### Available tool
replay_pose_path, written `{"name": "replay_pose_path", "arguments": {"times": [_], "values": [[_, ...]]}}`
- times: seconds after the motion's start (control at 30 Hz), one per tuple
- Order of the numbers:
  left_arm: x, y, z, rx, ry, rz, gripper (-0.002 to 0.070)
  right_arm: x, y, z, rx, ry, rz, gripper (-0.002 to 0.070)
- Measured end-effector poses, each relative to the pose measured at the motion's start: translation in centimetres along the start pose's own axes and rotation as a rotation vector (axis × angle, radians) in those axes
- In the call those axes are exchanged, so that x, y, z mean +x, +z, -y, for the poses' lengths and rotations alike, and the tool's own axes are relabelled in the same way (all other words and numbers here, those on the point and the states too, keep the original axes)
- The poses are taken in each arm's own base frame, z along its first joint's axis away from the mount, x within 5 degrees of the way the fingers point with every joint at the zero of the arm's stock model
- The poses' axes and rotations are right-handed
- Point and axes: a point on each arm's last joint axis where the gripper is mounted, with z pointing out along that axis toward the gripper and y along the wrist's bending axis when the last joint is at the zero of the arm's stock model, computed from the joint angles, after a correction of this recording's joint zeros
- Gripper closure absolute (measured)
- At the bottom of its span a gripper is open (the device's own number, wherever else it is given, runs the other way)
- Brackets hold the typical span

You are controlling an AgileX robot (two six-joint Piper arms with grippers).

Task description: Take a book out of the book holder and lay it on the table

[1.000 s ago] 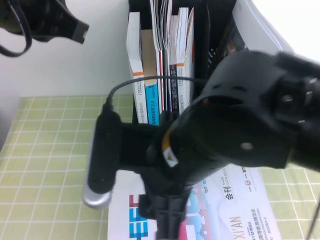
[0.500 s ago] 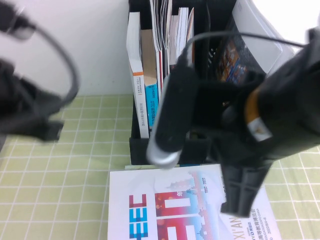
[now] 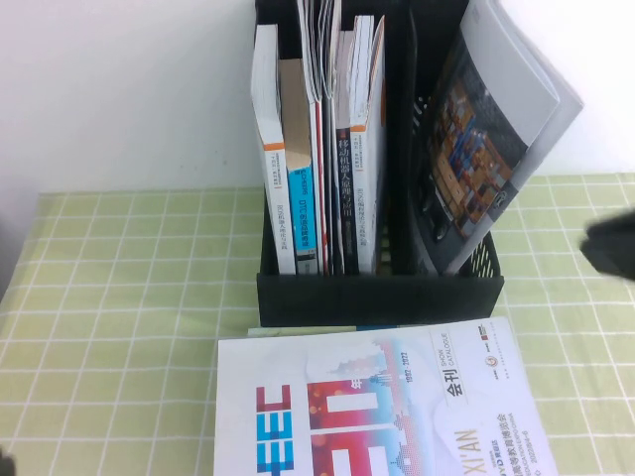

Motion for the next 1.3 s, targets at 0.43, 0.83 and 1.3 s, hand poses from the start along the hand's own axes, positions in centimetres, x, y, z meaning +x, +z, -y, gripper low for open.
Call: {"name": "replay_pose_path", "arguments": {"times": [0.43, 0.83, 1.3], "values": [[4.6, -0.4, -0.1, 0.000, -0.014, 0.039, 0.0677, 14.3, 1.4, -2.5, 0.076, 0.179, 0.226, 0.0675], [6.9, 2.2, -1.0, -0.039, -0.022, 0.002, 0.0678, 19.6, 3.7, -2.8, 0.207, 0.404, 0.290, 0.0675], [6.8, 2.2, -1.0, -0.040, -0.022, 0.013, 0.0677, 19.7, 3.7, -2.8, 0.205, 0.413, 0.294, 0.0675]]}}
